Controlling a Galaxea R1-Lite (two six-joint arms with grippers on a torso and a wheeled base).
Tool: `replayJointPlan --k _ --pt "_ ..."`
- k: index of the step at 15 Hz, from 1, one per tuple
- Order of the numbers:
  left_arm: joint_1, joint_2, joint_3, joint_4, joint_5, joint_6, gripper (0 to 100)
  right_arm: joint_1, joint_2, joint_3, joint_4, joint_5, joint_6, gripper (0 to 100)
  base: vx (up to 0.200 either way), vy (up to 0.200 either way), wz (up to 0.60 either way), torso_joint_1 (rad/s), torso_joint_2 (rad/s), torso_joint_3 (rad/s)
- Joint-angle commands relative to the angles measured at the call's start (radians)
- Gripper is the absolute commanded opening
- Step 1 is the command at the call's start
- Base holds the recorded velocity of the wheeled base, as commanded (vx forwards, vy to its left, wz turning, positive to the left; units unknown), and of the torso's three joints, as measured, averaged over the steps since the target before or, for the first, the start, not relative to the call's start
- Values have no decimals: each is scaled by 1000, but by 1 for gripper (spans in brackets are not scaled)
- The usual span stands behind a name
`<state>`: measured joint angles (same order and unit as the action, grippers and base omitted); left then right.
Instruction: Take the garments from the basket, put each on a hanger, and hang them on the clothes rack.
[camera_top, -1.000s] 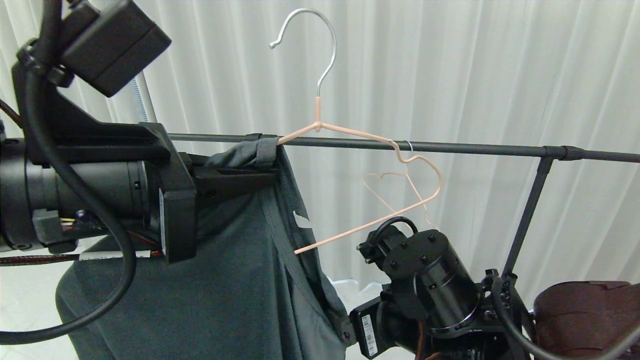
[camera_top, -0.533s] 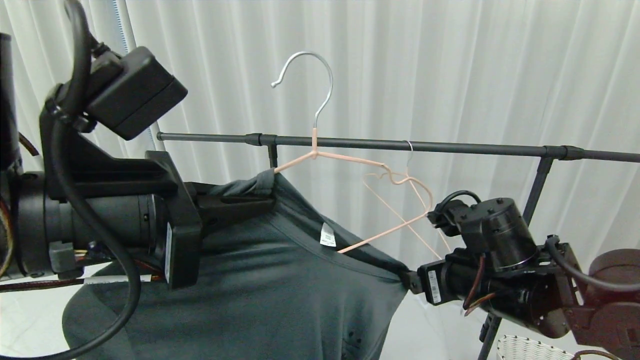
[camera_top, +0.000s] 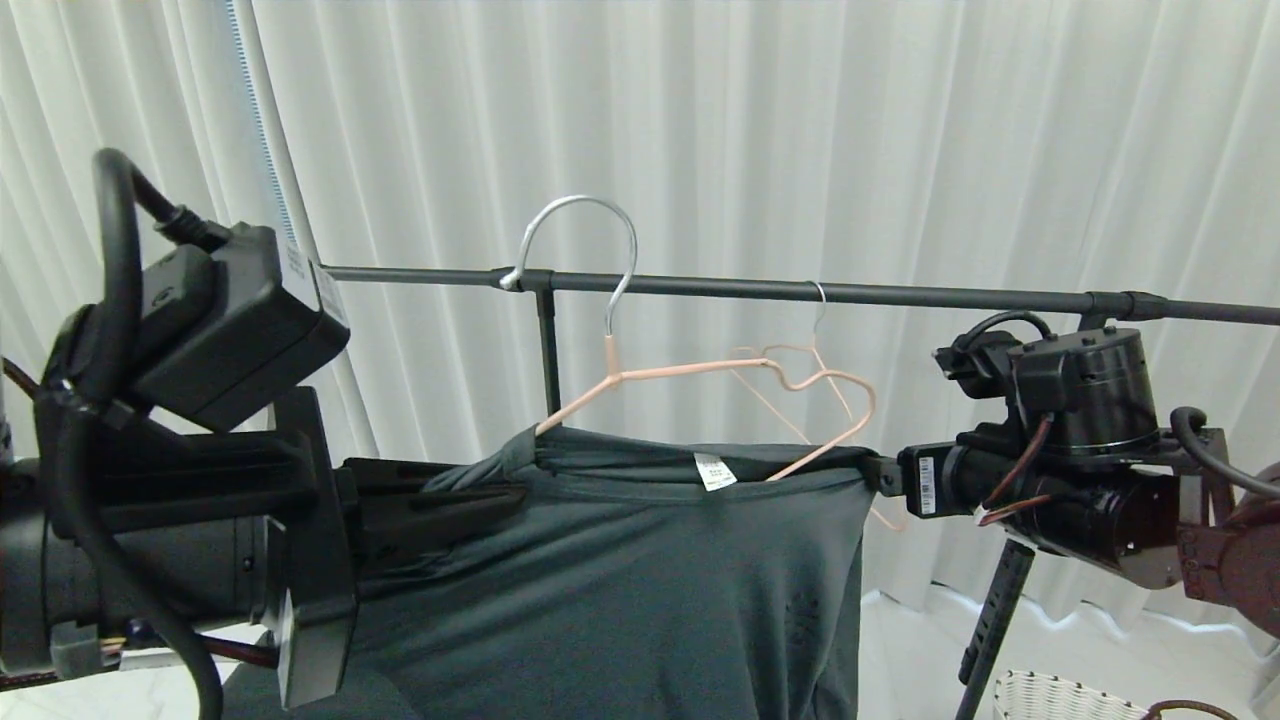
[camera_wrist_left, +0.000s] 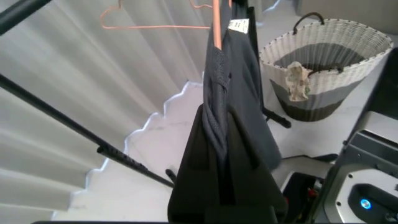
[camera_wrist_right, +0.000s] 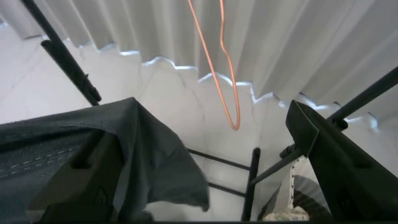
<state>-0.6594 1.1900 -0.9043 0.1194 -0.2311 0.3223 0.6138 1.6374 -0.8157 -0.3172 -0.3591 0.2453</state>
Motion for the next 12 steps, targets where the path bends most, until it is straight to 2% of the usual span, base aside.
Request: replayJointPlan --k 1,6,10,12 --pt "-16 -13 7 -1 -4 0 0 -2 -11 -2 -2 14 0 100 0 0 0 0 0 0" --pt "-31 -13 11 -122 -17 -12 0 9 -4 1 -2 54 5 100 0 0 0 0 0 0" --pt "-31 -18 22 -125 -48 -9 0 40 -16 -2 -2 121 15 100 0 0 0 0 0 0" --pt "-31 -30 47 -125 -65 -3 0 1 -30 -8 -2 140 15 100 0 0 0 0 0 0"
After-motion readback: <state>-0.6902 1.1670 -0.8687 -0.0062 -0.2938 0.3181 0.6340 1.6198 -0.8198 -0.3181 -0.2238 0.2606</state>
